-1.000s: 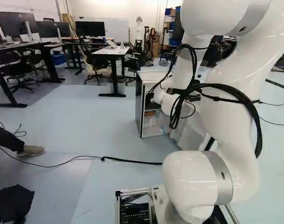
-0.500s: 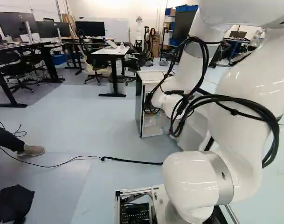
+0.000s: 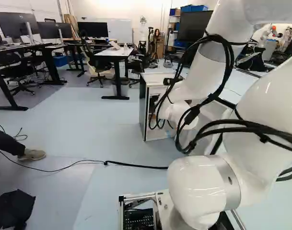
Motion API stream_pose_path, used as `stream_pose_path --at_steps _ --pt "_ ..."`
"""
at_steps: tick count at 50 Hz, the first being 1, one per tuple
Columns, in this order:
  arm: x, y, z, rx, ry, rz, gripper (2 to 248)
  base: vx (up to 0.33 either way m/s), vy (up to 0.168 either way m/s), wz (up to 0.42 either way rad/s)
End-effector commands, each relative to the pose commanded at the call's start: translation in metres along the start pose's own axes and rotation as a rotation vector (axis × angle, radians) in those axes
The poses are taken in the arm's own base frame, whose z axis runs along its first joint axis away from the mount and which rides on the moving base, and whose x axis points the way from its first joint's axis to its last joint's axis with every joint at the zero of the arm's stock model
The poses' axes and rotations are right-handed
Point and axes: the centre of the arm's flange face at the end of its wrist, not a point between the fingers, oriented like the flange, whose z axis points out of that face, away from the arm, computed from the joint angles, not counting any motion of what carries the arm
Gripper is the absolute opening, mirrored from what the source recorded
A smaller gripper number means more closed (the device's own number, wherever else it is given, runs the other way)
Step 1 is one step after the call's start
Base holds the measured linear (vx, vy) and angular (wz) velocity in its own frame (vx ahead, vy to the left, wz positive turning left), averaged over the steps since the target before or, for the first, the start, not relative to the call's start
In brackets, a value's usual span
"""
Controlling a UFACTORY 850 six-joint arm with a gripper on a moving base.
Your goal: Open the fridge door
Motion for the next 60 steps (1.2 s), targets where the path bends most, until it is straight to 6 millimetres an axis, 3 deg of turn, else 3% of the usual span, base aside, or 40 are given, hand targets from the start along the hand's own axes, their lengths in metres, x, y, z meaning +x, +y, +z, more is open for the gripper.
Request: stream_pose_path --at_steps 30,60 --pt "-0.014 -0.012 -0.037 0.145 -0.044 -0.049 247 0.000 0.000 0.000" --pt "-0.019 -0.015 -0.048 0.185 -0.057 -0.066 247 0.000 0.000 0.000"
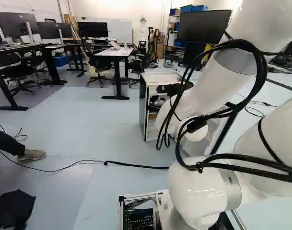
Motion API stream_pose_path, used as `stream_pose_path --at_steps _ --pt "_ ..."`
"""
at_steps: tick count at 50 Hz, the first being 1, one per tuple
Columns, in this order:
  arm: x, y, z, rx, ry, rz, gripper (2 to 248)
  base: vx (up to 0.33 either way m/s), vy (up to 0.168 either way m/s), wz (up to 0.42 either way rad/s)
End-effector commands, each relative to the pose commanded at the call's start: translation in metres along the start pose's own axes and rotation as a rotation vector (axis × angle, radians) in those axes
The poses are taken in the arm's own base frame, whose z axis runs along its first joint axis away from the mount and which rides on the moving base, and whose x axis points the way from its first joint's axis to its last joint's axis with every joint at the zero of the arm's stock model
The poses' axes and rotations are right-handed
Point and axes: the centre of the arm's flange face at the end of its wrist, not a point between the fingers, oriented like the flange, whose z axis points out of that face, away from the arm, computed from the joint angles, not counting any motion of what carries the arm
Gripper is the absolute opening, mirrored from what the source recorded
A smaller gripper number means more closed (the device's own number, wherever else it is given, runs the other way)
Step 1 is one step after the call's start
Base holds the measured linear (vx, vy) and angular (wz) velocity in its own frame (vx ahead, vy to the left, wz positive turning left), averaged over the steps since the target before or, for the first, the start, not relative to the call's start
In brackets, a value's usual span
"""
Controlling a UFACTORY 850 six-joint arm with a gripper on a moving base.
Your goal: Open the fridge door
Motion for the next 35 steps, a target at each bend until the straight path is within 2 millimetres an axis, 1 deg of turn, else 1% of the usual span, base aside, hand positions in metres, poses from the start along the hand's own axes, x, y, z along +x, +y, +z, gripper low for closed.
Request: stream_pose_path --at_steps 35 --pt "0.0000 0.0000 0.0000 0.000 0.000 0.000 247 0.000 0.000 0.000"
